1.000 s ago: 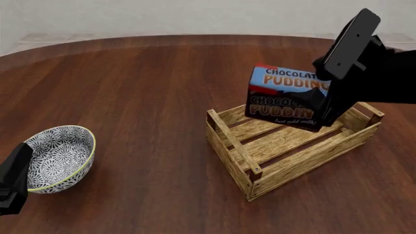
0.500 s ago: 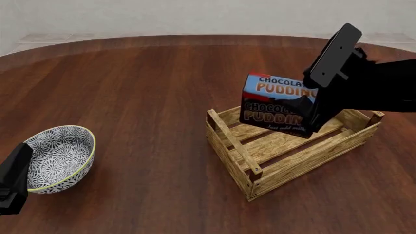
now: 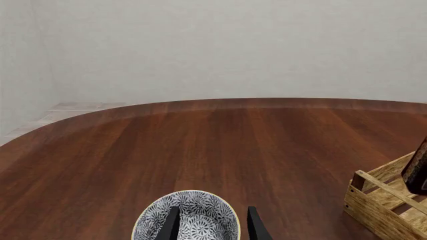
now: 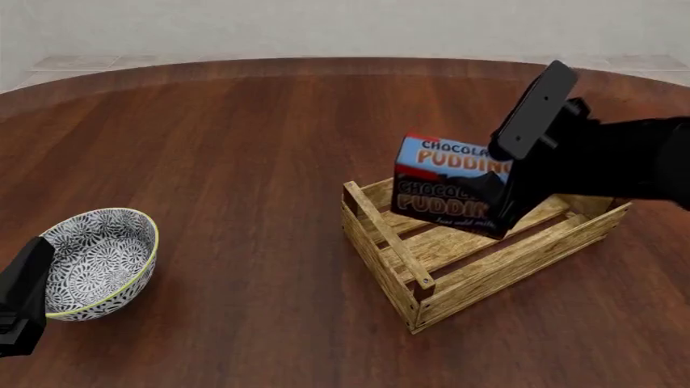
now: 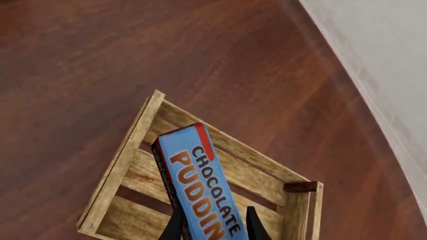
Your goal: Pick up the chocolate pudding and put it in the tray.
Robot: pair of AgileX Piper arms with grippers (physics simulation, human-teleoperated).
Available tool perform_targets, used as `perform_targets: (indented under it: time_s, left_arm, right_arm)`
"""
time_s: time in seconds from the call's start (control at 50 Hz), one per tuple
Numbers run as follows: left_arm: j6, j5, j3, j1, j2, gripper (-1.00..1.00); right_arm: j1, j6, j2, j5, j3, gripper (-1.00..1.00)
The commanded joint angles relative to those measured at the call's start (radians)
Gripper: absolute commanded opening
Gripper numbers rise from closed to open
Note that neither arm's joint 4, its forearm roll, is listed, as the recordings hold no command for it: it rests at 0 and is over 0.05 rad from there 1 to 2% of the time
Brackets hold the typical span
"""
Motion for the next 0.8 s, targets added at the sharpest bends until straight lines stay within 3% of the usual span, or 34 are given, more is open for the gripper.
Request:
perform_targets:
  time_s: [0.02,0.8]
  left_arm:
    - [0.0,0.0,0.0,0.0,0.0,1.0]
    - [0.0,0.0,0.0,0.0,0.0,1.0]
  right_arm:
    - [0.012,0.033,0.012,-0.028,0.019,-1.0]
    - [0.025,0.072,0.035,-0.089,0.073,-1.0]
